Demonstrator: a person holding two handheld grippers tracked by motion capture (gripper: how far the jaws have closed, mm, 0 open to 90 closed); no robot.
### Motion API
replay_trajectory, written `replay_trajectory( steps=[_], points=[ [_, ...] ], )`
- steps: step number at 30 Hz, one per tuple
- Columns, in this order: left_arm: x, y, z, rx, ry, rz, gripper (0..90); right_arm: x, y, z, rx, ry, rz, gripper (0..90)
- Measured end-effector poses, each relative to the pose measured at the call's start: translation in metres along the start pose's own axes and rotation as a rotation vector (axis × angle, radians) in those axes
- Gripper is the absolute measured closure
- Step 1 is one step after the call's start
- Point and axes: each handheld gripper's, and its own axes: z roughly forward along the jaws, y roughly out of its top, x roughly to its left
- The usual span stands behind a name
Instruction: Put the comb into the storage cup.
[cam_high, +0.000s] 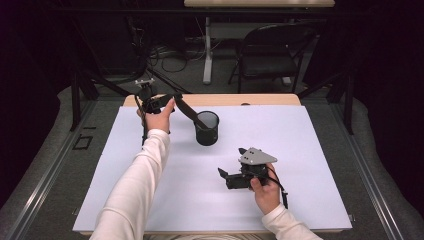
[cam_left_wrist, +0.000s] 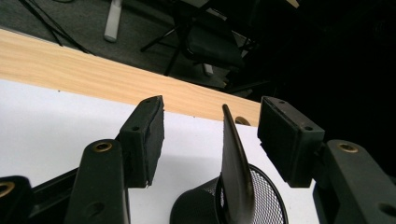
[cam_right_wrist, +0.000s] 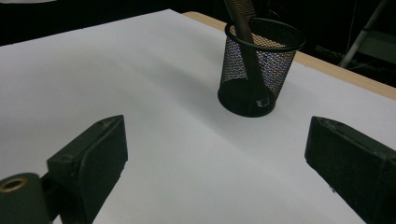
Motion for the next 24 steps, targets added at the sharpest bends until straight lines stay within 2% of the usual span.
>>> replay_trajectory(
  steps=[14, 24],
  points=[
    [0.009, 0.006, -0.009, -0.017, 0.015, -0.005, 41.5, 0.0, -0.001, 0.0, 0.004, -0.003, -0.004, 5.7],
    [0.016, 0.009, -0.015, -0.032, 0.035, 0.011, 40.7, 0.0, -0.001, 0.001, 0.006, -0.005, -0.007, 6.0]
  ],
)
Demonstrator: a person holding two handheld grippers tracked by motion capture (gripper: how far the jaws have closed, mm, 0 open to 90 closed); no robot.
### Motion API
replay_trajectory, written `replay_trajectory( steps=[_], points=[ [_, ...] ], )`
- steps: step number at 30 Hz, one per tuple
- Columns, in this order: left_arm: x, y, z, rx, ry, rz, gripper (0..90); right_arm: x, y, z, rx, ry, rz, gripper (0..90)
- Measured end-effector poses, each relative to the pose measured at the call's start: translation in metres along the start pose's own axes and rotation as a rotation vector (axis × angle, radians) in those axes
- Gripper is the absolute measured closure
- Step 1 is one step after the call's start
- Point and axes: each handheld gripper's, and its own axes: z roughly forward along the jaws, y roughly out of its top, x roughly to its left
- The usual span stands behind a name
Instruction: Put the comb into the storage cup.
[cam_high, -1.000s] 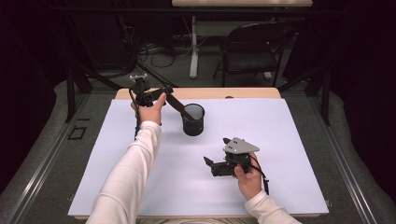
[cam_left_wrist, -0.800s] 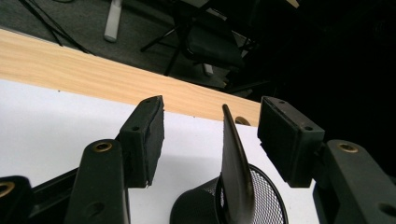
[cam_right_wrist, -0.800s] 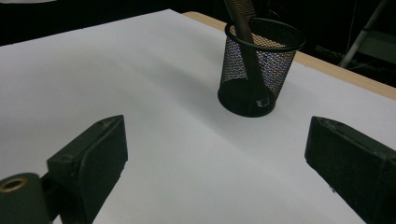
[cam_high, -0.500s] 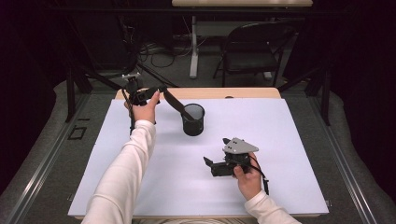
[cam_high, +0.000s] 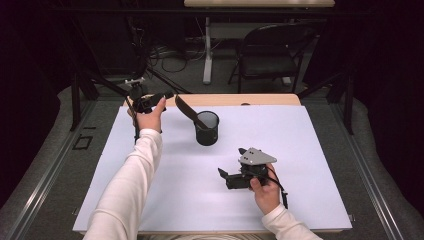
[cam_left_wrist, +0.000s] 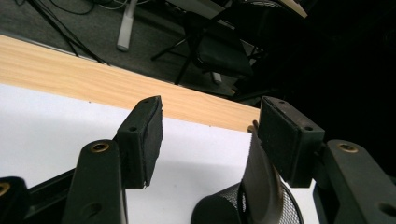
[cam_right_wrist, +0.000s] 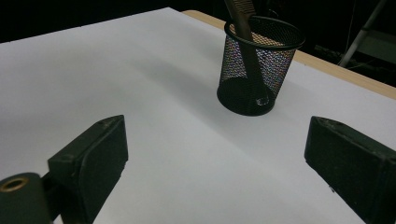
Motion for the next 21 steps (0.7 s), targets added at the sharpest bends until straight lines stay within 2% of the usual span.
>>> replay_trajectory(
  steps=[2, 10, 21],
  points=[
    [0.002, 0.0, -0.001, -0.004, 0.006, -0.002, 40.1, 0.0, 0.0, 0.0, -0.001, 0.001, 0.001, 6.0],
    [0.011, 0.002, -0.005, -0.006, 0.056, 0.033, 38.0, 0.0, 0.0, 0.001, -0.001, 0.0, 0.003, 6.1],
    [0.021, 0.005, -0.008, -0.01, 0.13, 0.159, 36.2, 0.0, -0.001, 0.001, 0.002, 0.001, 0.002, 6.1]
  ],
)
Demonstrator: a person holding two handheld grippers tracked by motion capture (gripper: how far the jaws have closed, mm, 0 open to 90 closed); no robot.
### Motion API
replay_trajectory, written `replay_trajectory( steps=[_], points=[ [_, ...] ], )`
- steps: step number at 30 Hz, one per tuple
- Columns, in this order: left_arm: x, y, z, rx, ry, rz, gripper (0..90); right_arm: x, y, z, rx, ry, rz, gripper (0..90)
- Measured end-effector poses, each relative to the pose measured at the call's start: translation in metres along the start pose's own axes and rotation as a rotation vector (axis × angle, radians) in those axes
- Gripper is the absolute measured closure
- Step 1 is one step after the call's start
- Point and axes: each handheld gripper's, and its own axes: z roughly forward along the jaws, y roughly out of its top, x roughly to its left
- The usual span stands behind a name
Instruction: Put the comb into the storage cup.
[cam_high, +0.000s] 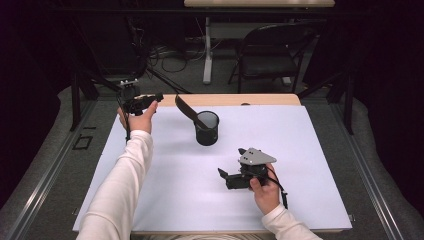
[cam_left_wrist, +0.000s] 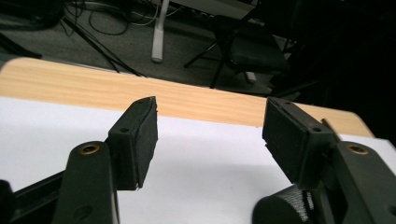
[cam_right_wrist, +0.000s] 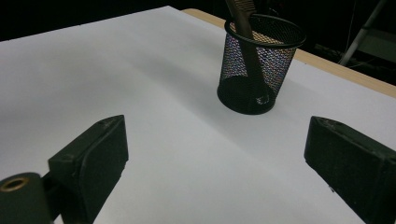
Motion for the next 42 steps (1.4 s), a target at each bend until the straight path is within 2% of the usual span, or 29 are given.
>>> replay_trajectory(
  steps=[5, 9, 13, 16, 19, 26, 42],
  points=[
    [0.001, -0.001, -0.001, -0.006, 0.039, 0.073, 36.9, 0.0, 0.0, 0.0, 0.001, -0.001, -0.003, 6.1],
    [0.002, -0.001, -0.001, 0.018, 0.03, 0.067, 37.8, 0.0, 0.0, 0.0, 0.001, -0.002, -0.002, 6.1],
    [0.003, -0.001, -0.002, 0.014, 0.024, 0.092, 37.8, 0.0, 0.0, 0.0, 0.001, -0.001, -0.002, 6.2],
    [0.002, -0.001, -0.003, 0.025, 0.036, 0.106, 37.8, 0.0, 0.0, 0.0, 0.001, -0.002, -0.003, 6.1],
    [0.002, -0.001, -0.003, 0.038, 0.031, 0.094, 37.8, 0.0, 0.0, 0.0, 0.001, -0.002, -0.003, 6.2],
    [0.003, -0.001, -0.006, 0.056, 0.061, 0.095, 34.3, 0.0, 0.0, 0.0, 0.001, -0.003, -0.001, 6.2],
    [0.011, 0.002, -0.02, 0.051, 0.029, 0.074, 22.4, 0.0, 0.0, 0.0, 0.003, -0.006, -0.002, 6.2]
  ],
)
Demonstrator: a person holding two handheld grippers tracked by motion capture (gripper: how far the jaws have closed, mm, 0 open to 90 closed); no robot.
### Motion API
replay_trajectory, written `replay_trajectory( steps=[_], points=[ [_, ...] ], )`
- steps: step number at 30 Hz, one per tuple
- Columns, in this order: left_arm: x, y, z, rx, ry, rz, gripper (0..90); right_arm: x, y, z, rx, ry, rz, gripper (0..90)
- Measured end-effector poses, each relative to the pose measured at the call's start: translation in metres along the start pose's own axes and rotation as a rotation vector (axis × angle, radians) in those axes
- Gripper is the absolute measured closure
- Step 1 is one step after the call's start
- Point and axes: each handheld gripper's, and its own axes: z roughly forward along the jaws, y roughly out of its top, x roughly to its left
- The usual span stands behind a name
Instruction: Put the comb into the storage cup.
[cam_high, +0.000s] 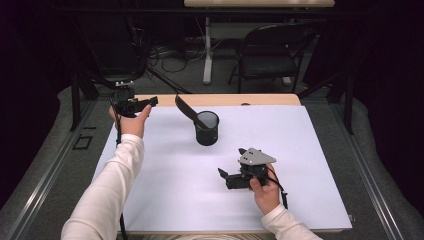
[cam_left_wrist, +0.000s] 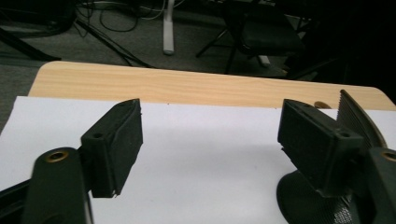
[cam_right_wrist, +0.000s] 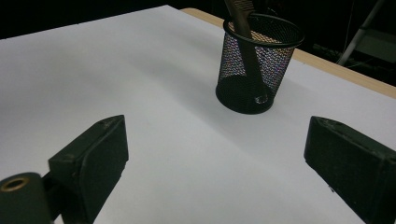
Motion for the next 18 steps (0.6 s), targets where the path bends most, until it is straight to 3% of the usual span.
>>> replay_trajectory(
  steps=[6, 18],
  points=[
    [0.003, 0.0, -0.005, 0.002, -0.018, 0.001, 18.2, 0.0, 0.0, 0.0, 0.0, -0.001, 0.002, 6.3],
    [0.001, -0.004, -0.018, 0.016, -0.072, 0.055, 16.2, -0.001, 0.0, 0.0, -0.001, -0.002, 0.002, 6.3]
  ],
)
